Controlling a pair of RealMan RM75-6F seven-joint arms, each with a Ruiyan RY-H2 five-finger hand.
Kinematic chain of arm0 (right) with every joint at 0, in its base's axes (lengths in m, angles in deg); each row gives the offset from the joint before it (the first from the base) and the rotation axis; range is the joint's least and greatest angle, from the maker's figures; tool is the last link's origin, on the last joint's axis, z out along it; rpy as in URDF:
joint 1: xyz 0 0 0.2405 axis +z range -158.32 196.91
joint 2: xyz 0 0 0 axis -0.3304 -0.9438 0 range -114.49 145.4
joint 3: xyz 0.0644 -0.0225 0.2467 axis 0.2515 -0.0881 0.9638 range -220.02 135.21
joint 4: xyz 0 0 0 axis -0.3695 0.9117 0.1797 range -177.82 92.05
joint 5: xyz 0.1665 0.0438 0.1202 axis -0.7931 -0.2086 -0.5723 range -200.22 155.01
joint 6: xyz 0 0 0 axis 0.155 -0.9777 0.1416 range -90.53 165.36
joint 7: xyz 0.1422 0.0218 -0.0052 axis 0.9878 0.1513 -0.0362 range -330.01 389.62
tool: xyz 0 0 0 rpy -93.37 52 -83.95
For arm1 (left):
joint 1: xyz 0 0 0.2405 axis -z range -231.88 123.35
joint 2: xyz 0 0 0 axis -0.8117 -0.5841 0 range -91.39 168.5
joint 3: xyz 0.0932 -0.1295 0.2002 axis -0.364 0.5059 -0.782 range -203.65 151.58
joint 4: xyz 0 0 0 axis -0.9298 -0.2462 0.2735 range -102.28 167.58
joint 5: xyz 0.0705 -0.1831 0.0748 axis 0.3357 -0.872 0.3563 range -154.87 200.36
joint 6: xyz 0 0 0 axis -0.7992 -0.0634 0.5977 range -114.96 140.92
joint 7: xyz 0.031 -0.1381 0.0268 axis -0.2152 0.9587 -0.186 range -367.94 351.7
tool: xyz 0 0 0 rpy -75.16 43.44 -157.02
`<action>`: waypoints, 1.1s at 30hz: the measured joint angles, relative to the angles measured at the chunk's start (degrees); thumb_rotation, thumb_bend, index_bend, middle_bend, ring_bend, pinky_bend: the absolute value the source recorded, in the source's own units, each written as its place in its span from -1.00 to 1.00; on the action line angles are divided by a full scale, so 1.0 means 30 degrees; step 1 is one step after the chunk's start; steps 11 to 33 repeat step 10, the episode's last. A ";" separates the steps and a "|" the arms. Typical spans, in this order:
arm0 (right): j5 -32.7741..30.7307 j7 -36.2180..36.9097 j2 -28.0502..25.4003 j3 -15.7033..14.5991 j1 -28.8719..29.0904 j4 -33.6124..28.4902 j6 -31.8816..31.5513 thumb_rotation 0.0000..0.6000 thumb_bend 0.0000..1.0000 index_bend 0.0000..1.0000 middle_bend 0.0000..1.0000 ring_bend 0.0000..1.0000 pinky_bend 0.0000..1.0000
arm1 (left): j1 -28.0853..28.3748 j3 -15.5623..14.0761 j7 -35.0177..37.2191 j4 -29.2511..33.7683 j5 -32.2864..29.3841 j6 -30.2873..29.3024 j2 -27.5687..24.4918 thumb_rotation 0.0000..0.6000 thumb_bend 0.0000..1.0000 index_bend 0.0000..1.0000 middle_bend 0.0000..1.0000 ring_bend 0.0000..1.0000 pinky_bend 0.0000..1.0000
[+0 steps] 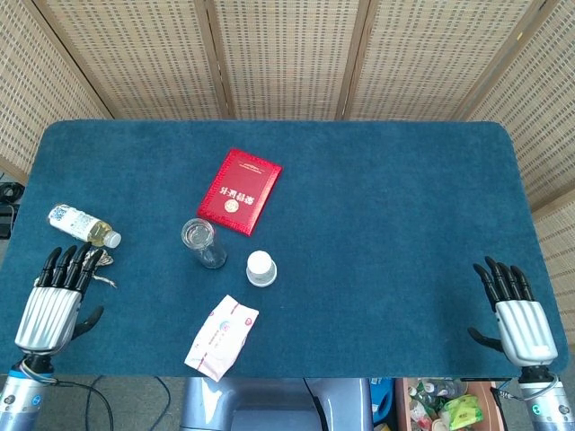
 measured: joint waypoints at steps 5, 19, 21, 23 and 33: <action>-0.0047 -0.0146 0.0010 -0.0002 -0.0007 -0.0133 0.0014 1.00 -0.96 -0.96 -1.00 -1.00 -1.00 | -0.0736 0.0001 -0.0056 -0.0558 -0.0216 -0.0154 -0.0040 1.00 -0.47 -1.00 -1.00 -1.00 -1.00; -0.0215 -0.0279 0.0096 -0.0003 0.0068 -0.0101 0.0282 1.00 -0.96 -0.96 -1.00 -1.00 -1.00 | -0.1233 0.0289 0.0342 -0.1253 -0.0929 0.0378 -0.0180 1.00 -0.47 -1.00 -1.00 -1.00 -1.00; -0.0215 -0.0279 0.0096 -0.0003 0.0068 -0.0101 0.0282 1.00 -0.96 -0.96 -1.00 -1.00 -1.00 | -0.1233 0.0289 0.0342 -0.1253 -0.0929 0.0378 -0.0180 1.00 -0.47 -1.00 -1.00 -1.00 -1.00; -0.0215 -0.0279 0.0096 -0.0003 0.0068 -0.0101 0.0282 1.00 -0.96 -0.96 -1.00 -1.00 -1.00 | -0.1233 0.0289 0.0342 -0.1253 -0.0929 0.0378 -0.0180 1.00 -0.47 -1.00 -1.00 -1.00 -1.00; -0.0215 -0.0279 0.0096 -0.0003 0.0068 -0.0101 0.0282 1.00 -0.96 -0.96 -1.00 -1.00 -1.00 | -0.1233 0.0289 0.0342 -0.1253 -0.0929 0.0378 -0.0180 1.00 -0.47 -1.00 -1.00 -1.00 -1.00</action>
